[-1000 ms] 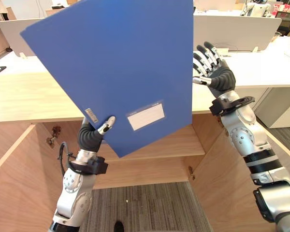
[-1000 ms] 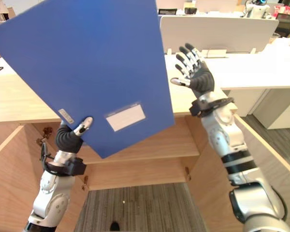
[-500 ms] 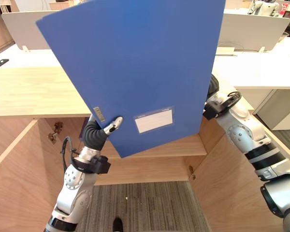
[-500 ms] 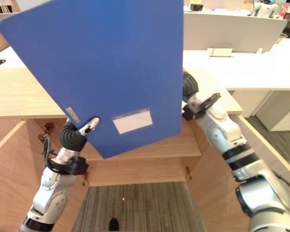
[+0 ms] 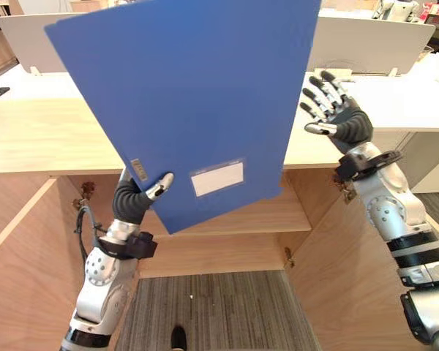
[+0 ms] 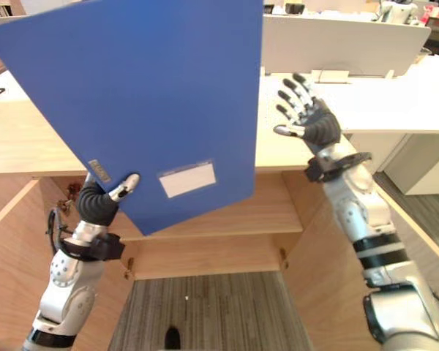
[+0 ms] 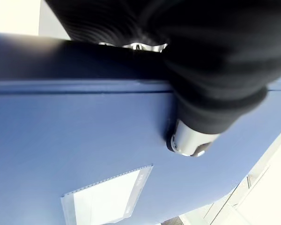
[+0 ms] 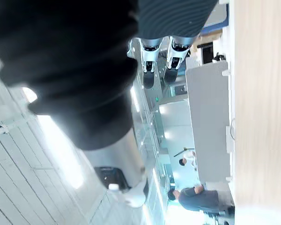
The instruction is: Walk over to the cabinet, pick up the folder, carry it to the office cabinet, place the folder inside the office cabinet, then close the office cabinet door
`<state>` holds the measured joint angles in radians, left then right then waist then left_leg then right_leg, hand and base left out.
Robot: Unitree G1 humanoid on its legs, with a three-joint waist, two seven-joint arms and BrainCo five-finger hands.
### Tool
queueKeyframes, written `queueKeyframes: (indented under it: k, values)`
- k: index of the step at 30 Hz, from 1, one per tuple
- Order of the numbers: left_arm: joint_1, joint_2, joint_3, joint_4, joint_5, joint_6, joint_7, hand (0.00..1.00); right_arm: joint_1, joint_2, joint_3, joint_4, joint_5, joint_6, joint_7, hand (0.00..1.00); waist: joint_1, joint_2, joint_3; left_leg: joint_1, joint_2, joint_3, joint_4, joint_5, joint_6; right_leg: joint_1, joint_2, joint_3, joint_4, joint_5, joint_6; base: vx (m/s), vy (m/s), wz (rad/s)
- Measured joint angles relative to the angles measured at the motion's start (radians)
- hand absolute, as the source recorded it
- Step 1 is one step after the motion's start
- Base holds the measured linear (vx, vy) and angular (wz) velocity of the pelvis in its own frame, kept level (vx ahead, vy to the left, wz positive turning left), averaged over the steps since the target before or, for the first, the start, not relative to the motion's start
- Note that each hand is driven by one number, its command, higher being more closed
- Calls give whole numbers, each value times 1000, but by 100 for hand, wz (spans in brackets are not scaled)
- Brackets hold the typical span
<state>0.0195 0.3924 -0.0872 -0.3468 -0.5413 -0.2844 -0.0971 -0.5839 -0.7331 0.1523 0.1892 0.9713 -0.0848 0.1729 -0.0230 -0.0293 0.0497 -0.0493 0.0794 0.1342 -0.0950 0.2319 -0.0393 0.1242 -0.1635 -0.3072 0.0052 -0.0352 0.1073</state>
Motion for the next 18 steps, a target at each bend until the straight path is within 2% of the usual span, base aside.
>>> queueKeyframes:
  k: [6,9,14,18]
  values:
    - [9,-38,37,6,26,1,29,100,20,38,-97,-6,-43,-26,-51,0,-5,0,0,1,1,3,0,1,1,0,1,3,-1,4,4,0,0,0]
    - [9,-39,38,14,32,1,31,100,33,40,-103,-42,-50,-26,-52,0,-8,0,0,1,2,3,0,1,0,0,3,4,1,4,4,0,0,0]
    - [8,-54,38,45,40,5,36,100,53,51,-94,-104,-49,-25,-16,0,-13,0,0,5,5,9,0,0,0,0,4,9,1,4,3,0,0,-3]
    - [5,-54,38,45,42,5,38,100,54,51,-40,-121,-48,-23,22,0,-14,0,-1,9,7,15,0,-1,-1,0,4,13,0,3,2,0,0,-4]
